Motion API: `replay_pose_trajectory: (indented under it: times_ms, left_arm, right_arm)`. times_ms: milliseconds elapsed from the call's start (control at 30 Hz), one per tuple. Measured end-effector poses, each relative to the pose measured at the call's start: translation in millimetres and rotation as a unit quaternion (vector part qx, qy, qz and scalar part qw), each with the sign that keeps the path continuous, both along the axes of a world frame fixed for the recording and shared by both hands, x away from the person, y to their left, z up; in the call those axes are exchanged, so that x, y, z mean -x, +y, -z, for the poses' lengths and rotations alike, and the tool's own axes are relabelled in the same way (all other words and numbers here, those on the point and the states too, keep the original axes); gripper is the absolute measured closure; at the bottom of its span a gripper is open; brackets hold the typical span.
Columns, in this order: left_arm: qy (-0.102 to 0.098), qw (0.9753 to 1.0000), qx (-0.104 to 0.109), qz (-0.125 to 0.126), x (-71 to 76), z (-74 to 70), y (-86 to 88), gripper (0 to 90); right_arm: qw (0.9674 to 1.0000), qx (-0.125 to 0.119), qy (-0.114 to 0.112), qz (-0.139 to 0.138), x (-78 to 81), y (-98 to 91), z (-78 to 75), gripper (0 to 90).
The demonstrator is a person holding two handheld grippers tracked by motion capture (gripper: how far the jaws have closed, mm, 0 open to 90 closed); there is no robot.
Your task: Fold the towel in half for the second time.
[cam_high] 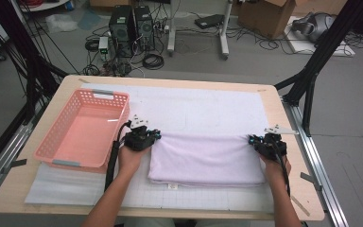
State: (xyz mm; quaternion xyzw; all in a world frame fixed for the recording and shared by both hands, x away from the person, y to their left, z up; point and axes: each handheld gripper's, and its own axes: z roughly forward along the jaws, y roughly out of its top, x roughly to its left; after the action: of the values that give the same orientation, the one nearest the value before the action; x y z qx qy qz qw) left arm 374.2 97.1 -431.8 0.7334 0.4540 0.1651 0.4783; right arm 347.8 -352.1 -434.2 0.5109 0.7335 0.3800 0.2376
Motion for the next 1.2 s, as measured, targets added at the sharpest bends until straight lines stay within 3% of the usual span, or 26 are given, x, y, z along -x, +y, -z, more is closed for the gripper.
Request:
replay_pose_trajectory:
  times_ms: [67, 200, 267, 300, 367, 433, 467, 533, 600, 667, 767, 900, 967, 1033, 1067, 1200]
  left_arm:
    - [-0.013, 0.9999, 0.006, -0.006, -8.7, -2.5, -2.5, 82.2]
    - [-0.016, 0.9998, 0.007, -0.013, -25.4, -5.0, -6.2, 82.1]
    - [-0.017, 0.9995, 0.018, -0.022, -28.8, -5.7, -5.2, 81.5]
    - [-0.013, 0.9993, 0.024, -0.026, -28.8, -5.9, -4.1, 78.2]
    - [-0.001, 0.9994, 0.024, -0.025, -27.5, -6.2, -2.5, 62.1]
    - [0.002, 0.9997, 0.020, -0.017, -22.7, -6.5, -0.3, 54.1]
    - [-0.002, 0.9998, 0.016, -0.014, -19.2, -6.3, 0.6, 52.5]
    - [0.012, 0.9999, 0.007, 0.000, -13.6, -7.9, 0.1, 50.1]
    - [-0.006, 0.9998, 0.016, 0.007, -3.7, -8.4, -0.2, 50.8]
    - [-0.007, 0.9996, 0.019, 0.020, 4.5, -8.1, -1.0, 52.9]
    - [0.001, 0.9990, 0.005, 0.044, 16.7, -3.5, -3.0, 55.7]
    - [0.000, 0.9977, -0.014, 0.066, 33.1, 2.0, -2.5, 55.7]
    - [0.012, 0.9969, -0.024, 0.073, 38.3, 5.9, -2.0, 55.8]
    - [0.014, 0.9964, -0.039, 0.074, 43.5, 10.1, -1.1, 54.6]
    - [0.018, 0.9965, -0.037, 0.074, 45.6, 11.7, -0.2, 53.9]
    - [0.027, 0.9958, -0.042, 0.077, 52.6, 16.8, 0.5, 51.9]
  right_arm:
    - [0.9998, -0.014, -0.003, 0.009, -5.3, -4.6, 0.3, 82.0]
    - [0.9995, -0.014, -0.017, 0.025, -15.9, -5.5, -5.5, 82.0]
    - [0.9992, -0.017, -0.021, 0.031, -20.9, -3.9, -9.8, 81.8]
    - [0.9991, -0.019, -0.021, 0.032, -22.8, -2.9, -11.5, 81.0]
    - [0.9991, -0.013, -0.022, 0.035, -24.6, 0.1, -13.2, 73.8]
    - [0.9987, -0.021, -0.020, 0.042, -23.8, 0.1, -13.0, 62.9]
    - [0.9986, -0.027, -0.014, 0.043, -22.8, -1.1, -13.0, 62.0]
    - [0.9983, -0.036, -0.017, 0.044, -18.0, -2.2, -13.1, 61.6]
    - [0.9984, -0.034, -0.023, 0.040, -11.0, -2.8, -14.2, 61.4]
    - [0.9986, -0.033, -0.026, 0.031, -2.7, -3.0, -15.3, 61.4]
    - [0.9989, -0.045, -0.011, 0.002, 9.1, -3.6, -15.7, 61.3]
    - [0.9985, -0.039, 0.002, -0.037, 28.5, -3.3, -14.5, 64.2]
    - [0.9976, -0.039, 0.016, -0.055, 36.3, -1.3, -9.9, 64.2]
    - [0.9976, -0.022, 0.031, -0.058, 41.6, 1.1, -4.1, 64.4]
    - [0.9972, -0.017, 0.040, -0.060, 43.6, 1.8, -1.8, 64.6]
    - [0.9964, -0.015, 0.053, -0.065, 49.6, 1.1, 2.0, 65.2]
